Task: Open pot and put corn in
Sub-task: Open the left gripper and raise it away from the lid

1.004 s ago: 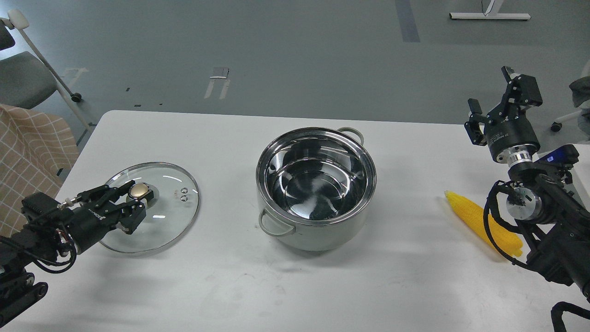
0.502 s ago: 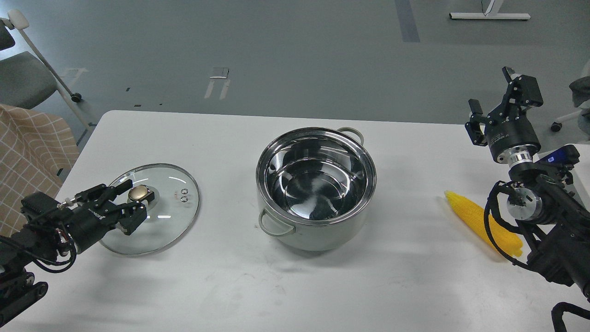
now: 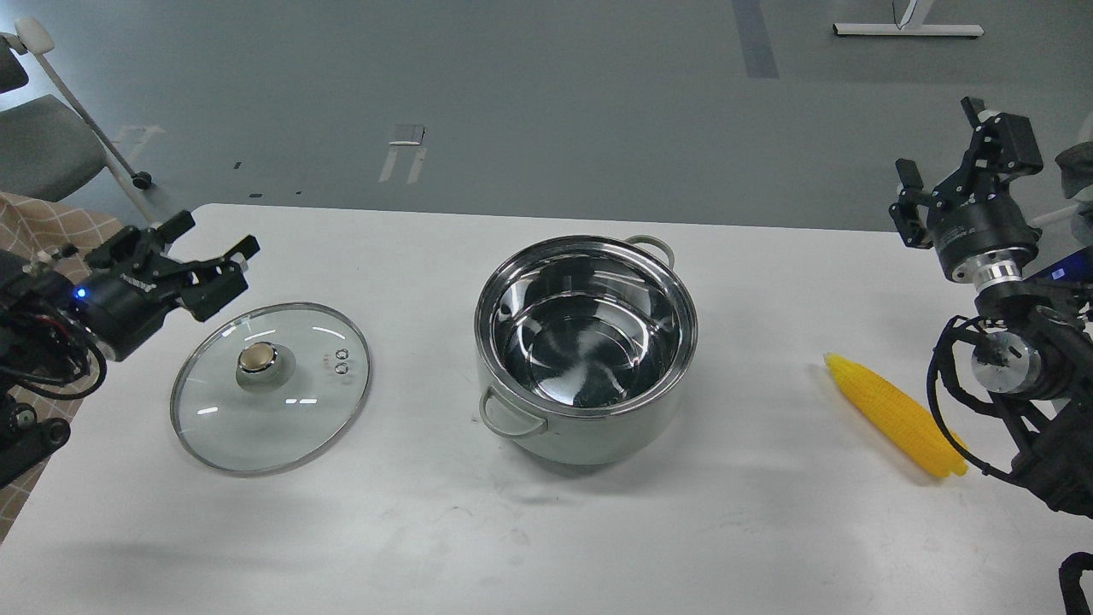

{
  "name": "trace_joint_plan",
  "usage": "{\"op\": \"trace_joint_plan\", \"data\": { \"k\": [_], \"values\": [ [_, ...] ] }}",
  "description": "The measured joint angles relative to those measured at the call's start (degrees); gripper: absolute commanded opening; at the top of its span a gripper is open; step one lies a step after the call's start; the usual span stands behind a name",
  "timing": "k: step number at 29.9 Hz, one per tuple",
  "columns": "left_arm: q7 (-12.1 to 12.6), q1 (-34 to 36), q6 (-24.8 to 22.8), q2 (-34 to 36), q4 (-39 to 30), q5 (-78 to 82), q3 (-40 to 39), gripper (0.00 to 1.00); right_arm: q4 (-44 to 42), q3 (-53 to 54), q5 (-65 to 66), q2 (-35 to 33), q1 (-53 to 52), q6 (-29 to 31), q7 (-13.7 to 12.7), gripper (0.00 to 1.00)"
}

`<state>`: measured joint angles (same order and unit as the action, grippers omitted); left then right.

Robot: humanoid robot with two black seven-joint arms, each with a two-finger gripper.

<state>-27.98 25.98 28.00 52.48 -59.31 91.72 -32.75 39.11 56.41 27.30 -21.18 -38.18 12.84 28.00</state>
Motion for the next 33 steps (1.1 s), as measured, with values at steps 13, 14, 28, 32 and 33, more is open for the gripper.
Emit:
{"op": "trace_joint_plan", "data": {
  "k": [13, 14, 28, 32, 33],
  "values": [
    [0.0, 25.1, -29.8, -8.7, 8.4, -33.6, -0.3, 0.95, 1.7, -9.2, 0.0, -10.7, -11.2, 0.9, 0.0, 1.0],
    [0.0, 26.1, -32.3, -10.0, 10.0, -35.7, -0.4, 0.95, 1.8, -10.4, 0.0, -11.3, -12.2, 1.0, 0.0, 1.0],
    [0.0, 28.1, -52.1, -24.9, 25.4, -66.3, -0.5, 0.96, 19.1, -27.9, 10.9, -30.4, -15.7, 1.3, 0.0, 1.0],
    [0.0, 27.6, -52.2, -27.0, 25.5, -67.8, -0.4, 0.96, 25.8, -32.9, 24.3, -38.5, -15.3, 1.4, 0.0, 1.0],
    [0.0, 27.4, -52.2, -27.5, 25.5, -67.8, -0.4, 0.96, 27.7, -34.1, 28.1, -40.7, -15.1, 1.4, 0.0, 1.0]
  ]
}}
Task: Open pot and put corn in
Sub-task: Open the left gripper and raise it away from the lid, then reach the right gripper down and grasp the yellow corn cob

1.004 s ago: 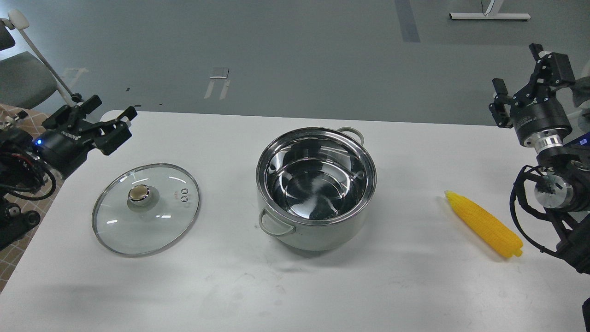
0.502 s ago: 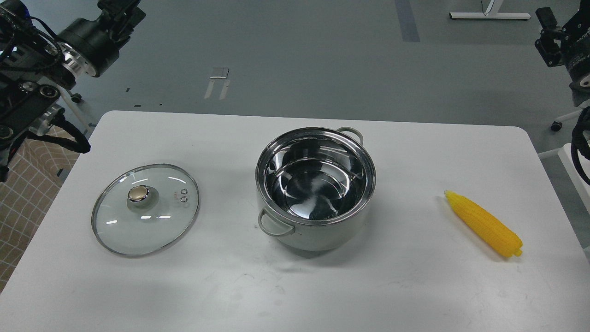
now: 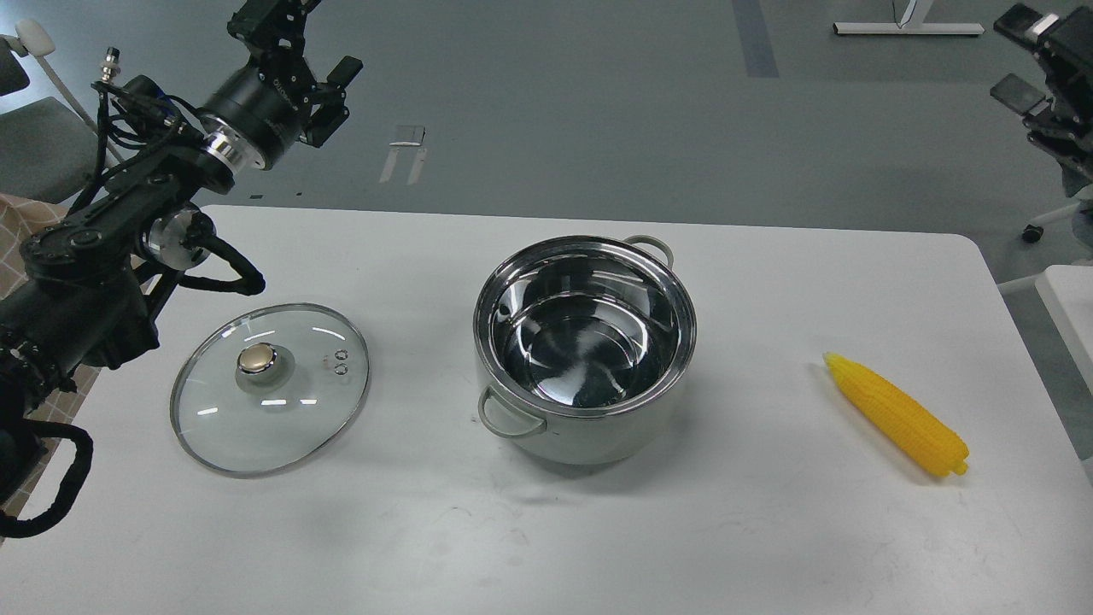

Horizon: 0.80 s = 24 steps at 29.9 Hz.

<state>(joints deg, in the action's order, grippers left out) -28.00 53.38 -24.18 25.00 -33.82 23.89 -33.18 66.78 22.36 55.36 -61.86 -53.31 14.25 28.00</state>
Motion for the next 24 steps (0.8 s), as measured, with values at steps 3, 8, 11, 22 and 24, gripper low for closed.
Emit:
{"op": "trace_joint_plan", "data": {
  "k": [3, 8, 11, 22, 24],
  "values": [
    [0.0, -0.2, 0.0, -1.0, 0.0, -0.1, 0.0, 0.96, 4.1, -3.2, 9.9, -4.6, 0.8, 0.0, 0.0, 1.0],
    [0.0, -0.2, 0.4, -2.2, -0.7, -0.1, 0.0, 0.96, 7.4, -8.2, 29.3, -8.4, 3.9, -0.4, 0.0, 1.0],
    [0.0, -0.2, 0.6, -2.7, -0.8, -0.1, 0.0, 0.96, 7.2, -9.3, 34.3, -8.5, 6.4, -1.3, 0.0, 1.0],
    [0.0, -0.2, 0.9, -3.6, -2.3, -0.1, 0.0, 0.96, 0.2, -9.5, 41.2, 0.6, 13.7, -7.0, 0.0, 1.0],
    [0.0, -0.4, 0.9, -3.6, -2.8, -0.1, 0.0, 0.96, -1.7, -9.5, 42.5, 2.4, 14.2, -7.6, 0.0, 1.0]
  ]
}}
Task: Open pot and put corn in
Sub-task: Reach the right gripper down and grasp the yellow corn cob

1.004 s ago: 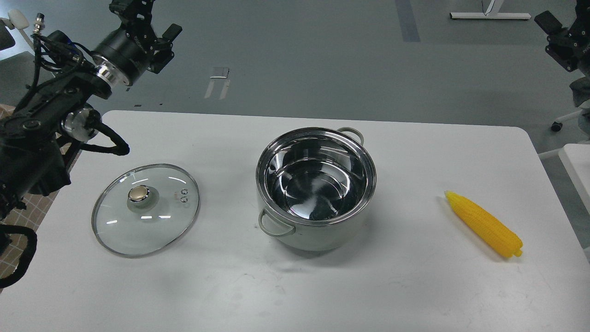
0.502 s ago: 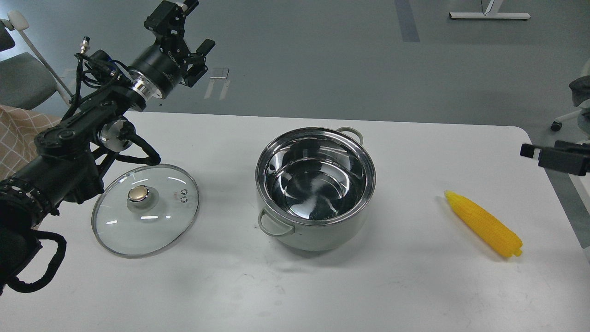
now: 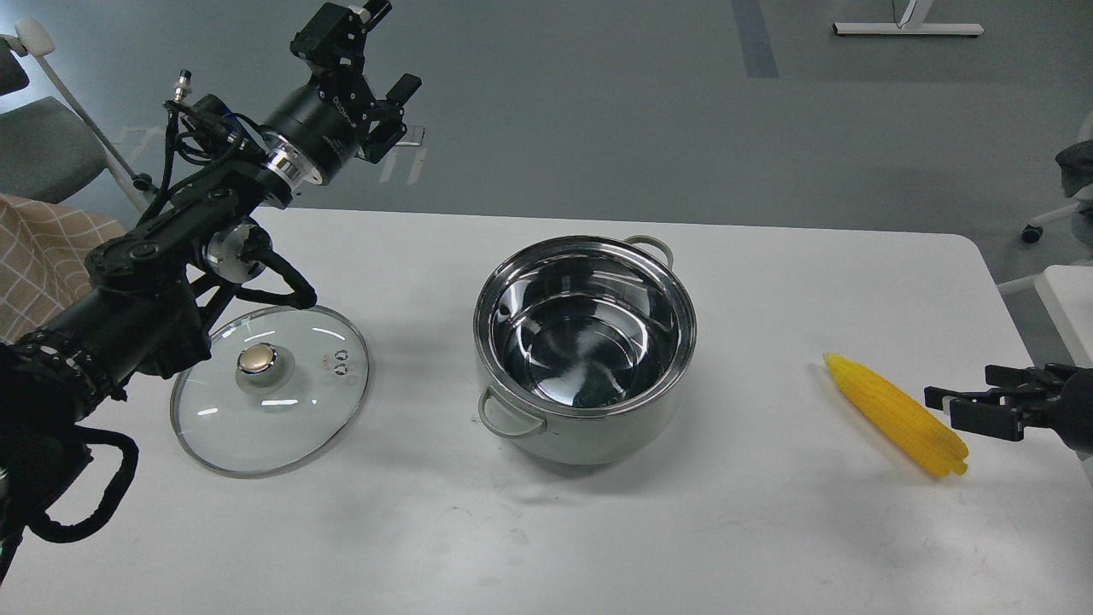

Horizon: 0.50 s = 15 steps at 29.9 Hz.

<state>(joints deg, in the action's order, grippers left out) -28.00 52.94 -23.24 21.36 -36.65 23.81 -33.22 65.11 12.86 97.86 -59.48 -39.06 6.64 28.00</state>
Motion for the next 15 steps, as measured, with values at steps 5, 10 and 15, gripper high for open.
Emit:
{"op": "trace_joint_plan", "data": {
  "k": [5, 10, 15],
  "values": [
    [0.0, -0.3, 0.1, 0.2, -0.4, 0.0, 0.0, 0.96, -2.5, 0.0, 1.2, 3.5, 0.6, -0.8, 0.0, 0.99],
    [0.0, -0.4, 0.1, 0.6, -1.6, 0.0, 0.0, 0.96, -7.0, -0.1, 4.9, 7.3, 1.4, -1.9, 0.0, 0.96],
    [0.0, -0.5, 0.1, 0.7, -1.8, 0.0, 0.0, 0.96, -9.2, -0.2, 6.7, 10.4, 2.6, -2.7, 0.0, 0.74]
  ]
}}
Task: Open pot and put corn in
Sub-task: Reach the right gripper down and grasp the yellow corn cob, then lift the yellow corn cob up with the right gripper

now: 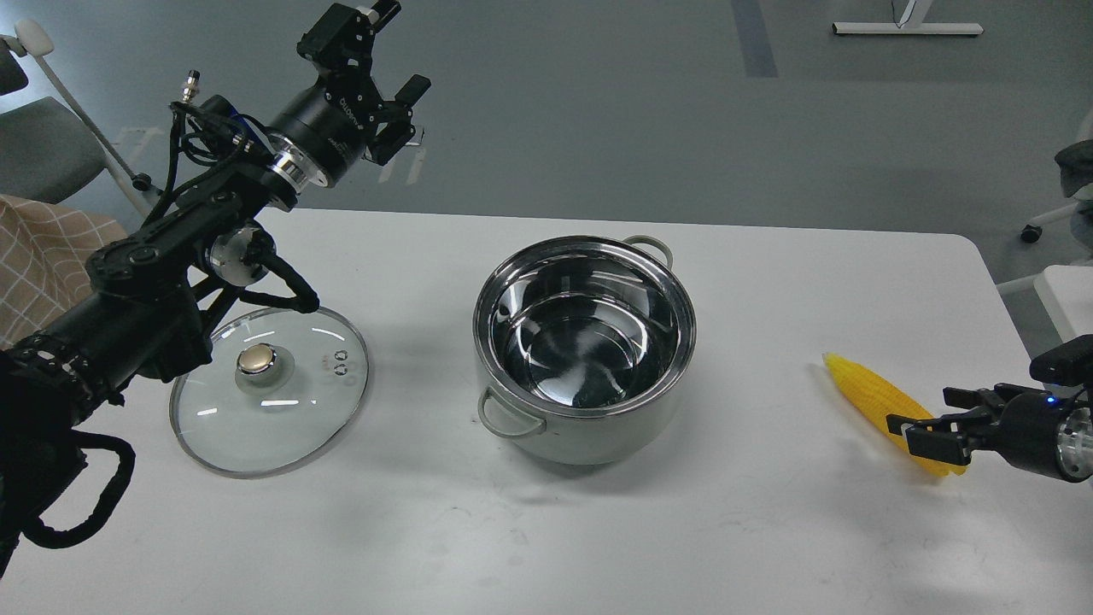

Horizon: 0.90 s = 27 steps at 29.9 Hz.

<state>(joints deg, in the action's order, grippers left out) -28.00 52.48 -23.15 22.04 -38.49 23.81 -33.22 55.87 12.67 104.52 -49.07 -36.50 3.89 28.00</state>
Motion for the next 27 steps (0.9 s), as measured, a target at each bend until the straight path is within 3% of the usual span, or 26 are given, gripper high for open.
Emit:
{"op": "trace_joint_plan", "data": {
  "k": [1, 3, 6, 9, 11, 21, 27],
  "values": [
    [0.0, 0.0, 0.0, 0.0, 0.0, 0.0, 0.0, 0.96, -0.1, 0.0, 0.1, 0.2, 0.1, 0.0, 0.0, 0.64],
    [0.0, 0.0, 0.0, 0.0, 0.0, 0.0, 0.0, 0.96, -0.2, 0.0, 0.1, 0.5, 0.2, -0.1, 0.0, 0.56],
    [0.0, 0.0, 0.0, 0.0, 0.0, 0.0, 0.0, 0.96, -0.2, 0.0, 0.1, 0.6, 0.3, -0.1, 0.0, 0.5],
    [0.0, 0.0, 0.0, 0.0, 0.0, 0.0, 0.0, 0.96, -0.3, 0.0, 0.1, 0.6, 0.3, -0.1, 0.0, 0.27],
    [0.0, 0.0, 0.0, 0.0, 0.0, 0.0, 0.0, 0.96, -0.2, 0.0, 0.2, 0.6, 0.4, -0.1, 0.0, 0.19],
    [0.0, 0.1, 0.0, 0.1, 0.0, 0.0, 0.0, 0.96, 1.1, 0.5, -0.1, -0.5, 0.3, -0.2, 0.0, 0.19],
    [0.0, 0.2, 0.0, 0.1, -0.1, 0.0, 0.0, 0.96, 6.9, 3.4, -0.5, -5.8, -2.0, -0.4, 0.0, 0.2]
  ]
}}
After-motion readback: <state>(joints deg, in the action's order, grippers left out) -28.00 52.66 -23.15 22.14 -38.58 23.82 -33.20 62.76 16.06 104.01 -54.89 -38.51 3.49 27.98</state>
